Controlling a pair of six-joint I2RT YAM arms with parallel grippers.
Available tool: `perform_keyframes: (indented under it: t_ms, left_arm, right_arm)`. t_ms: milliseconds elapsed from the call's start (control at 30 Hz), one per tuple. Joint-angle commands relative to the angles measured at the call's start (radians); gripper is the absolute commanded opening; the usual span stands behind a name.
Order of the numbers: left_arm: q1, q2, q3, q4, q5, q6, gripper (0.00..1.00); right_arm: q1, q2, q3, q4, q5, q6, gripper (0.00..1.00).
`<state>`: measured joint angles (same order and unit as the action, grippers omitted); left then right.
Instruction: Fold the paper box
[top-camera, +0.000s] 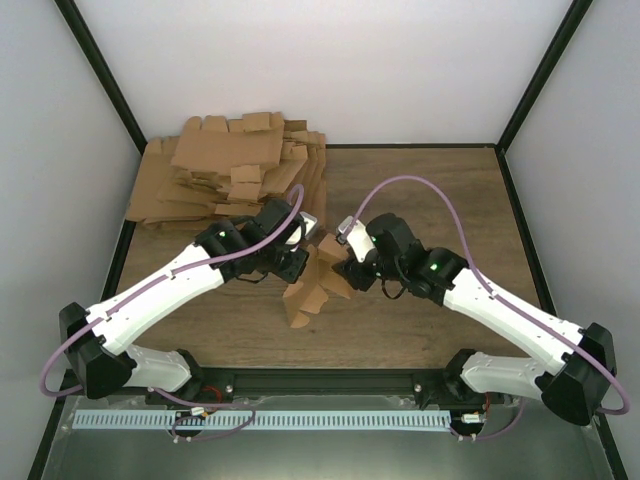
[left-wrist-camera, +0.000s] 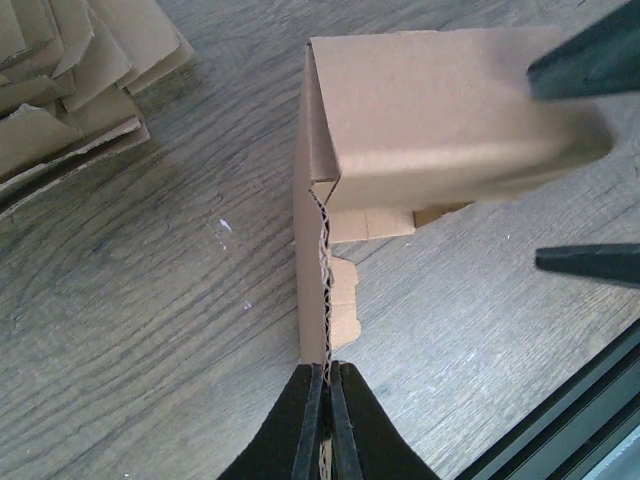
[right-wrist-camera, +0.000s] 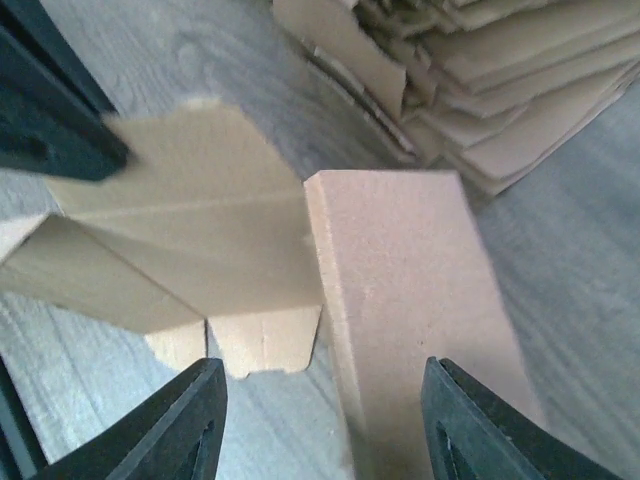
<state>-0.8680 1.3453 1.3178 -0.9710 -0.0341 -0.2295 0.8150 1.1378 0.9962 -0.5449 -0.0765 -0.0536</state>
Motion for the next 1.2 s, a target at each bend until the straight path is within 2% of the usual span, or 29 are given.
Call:
perform_keyframes:
  t_ms: [0, 433, 767, 1033, 1167]
  left_arm:
    - [-0.011, 0.016, 0.0, -0.011, -0.004, 0.004, 0.04]
    - [-0.015, 0.017, 0.004, -0.001, 0.001, -0.001, 0.04]
    - [-0.015, 0.016, 0.007, 0.003, 0.003, 0.004, 0.04]
    - [-0.015, 0.022, 0.011, 0.015, 0.015, 0.008, 0.04]
    - [-0.016, 0.024, 0.012, 0.019, 0.021, 0.009, 0.04]
  right_arm:
    - [0.007, -0.016, -0.046, 0.009, -0.062, 0.049, 0.55]
    - [0.007, -0.034, -0.027, -0.004, -0.029, 0.014, 0.61]
    - [0.007, 0.03, 0.007, -0.051, 0.066, -0.035, 0.57]
    - [0.027, 0.023, 0.0, 0.032, 0.193, -0.089, 0.58]
    - [0.073, -0.017, -0.068, 0.113, 0.19, -0.226, 0.59]
